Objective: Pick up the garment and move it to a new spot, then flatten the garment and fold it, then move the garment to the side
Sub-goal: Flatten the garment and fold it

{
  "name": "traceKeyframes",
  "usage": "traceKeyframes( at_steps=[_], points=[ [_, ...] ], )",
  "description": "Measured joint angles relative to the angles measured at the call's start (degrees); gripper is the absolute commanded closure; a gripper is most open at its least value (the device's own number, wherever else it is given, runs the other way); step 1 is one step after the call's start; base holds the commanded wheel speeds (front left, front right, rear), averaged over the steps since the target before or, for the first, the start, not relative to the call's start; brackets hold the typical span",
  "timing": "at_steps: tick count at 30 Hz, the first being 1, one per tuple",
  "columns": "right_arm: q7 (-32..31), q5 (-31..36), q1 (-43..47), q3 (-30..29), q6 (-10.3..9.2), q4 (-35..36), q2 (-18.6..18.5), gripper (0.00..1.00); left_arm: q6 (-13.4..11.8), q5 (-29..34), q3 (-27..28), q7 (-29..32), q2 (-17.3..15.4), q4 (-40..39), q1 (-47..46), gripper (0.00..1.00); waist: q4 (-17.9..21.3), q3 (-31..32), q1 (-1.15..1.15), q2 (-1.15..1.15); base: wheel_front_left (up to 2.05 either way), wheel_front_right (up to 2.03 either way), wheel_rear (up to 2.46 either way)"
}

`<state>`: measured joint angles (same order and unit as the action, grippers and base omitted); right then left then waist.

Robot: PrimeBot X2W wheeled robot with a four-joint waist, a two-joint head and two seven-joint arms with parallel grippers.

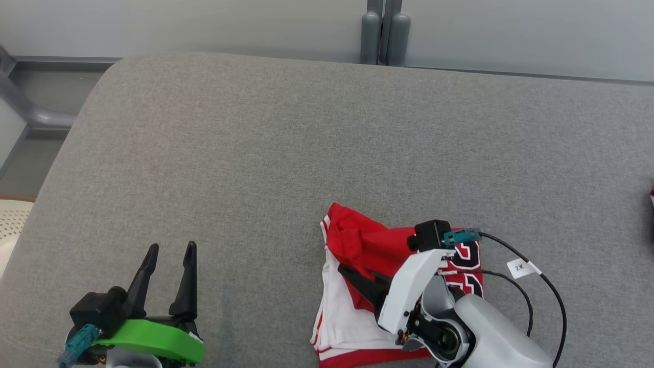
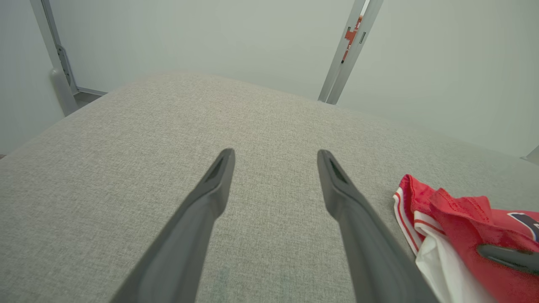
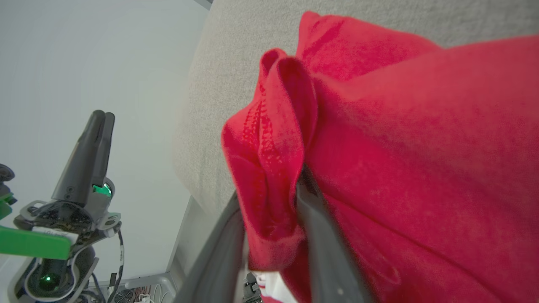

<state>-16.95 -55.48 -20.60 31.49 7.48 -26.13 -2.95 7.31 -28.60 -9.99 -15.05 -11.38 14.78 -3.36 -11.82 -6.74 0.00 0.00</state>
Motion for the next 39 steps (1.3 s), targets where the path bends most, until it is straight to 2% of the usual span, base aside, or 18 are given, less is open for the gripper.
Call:
traceKeyframes(
  at_steps=[5,11,19,23,25,29,39],
  points=[
    [3.5,-1.0,-1.3,1.7,0.00,1.0,-0.4,0.00,0.0,-0.1,0.2,0.0,-0.1,0.2,0.0,0.00,1.0,0.4,0.00,0.00,0.00,0.00,0.00],
    [7.2,-2.8,-1.4,1.1,0.00,8.5,-5.5,0.00,0.0,-0.1,0.5,0.0,-0.1,0.2,0.1,0.00,2.3,1.2,0.00,0.00,0.00,0.00,0.00],
    [17.1,3.9,0.3,-7.9,0.00,17.1,-15.8,0.00,0.0,0.0,2.0,0.0,0.2,-1.6,0.9,0.00,4.1,2.2,0.00,0.00,0.00,0.00,0.00],
    [22.6,9.0,2.5,-13.9,0.01,20.1,-17.6,0.00,0.0,0.8,3.5,0.0,0.8,-3.3,1.6,0.00,5.6,2.8,0.00,0.00,0.00,0.00,0.00],
    [24.9,14.4,4.4,-17.2,0.00,21.2,-17.7,0.00,0.1,1.5,4.4,0.0,1.3,-5.0,2.2,0.00,6.9,3.4,0.00,0.00,0.00,0.00,0.00],
    [26.4,20.8,7.5,-19.7,0.01,21.3,-16.2,0.00,0.1,3.2,4.9,0.0,1.9,-6.9,3.0,0.00,9.1,4.3,0.00,0.00,0.00,0.00,0.00],
    [30.7,34.0,13.0,-25.3,0.01,17.8,-12.0,0.00,0.1,5.3,8.4,0.0,2.4,-7.3,4.4,0.00,14.1,7.0,0.00,0.00,0.00,0.00,0.00]
  ],
)
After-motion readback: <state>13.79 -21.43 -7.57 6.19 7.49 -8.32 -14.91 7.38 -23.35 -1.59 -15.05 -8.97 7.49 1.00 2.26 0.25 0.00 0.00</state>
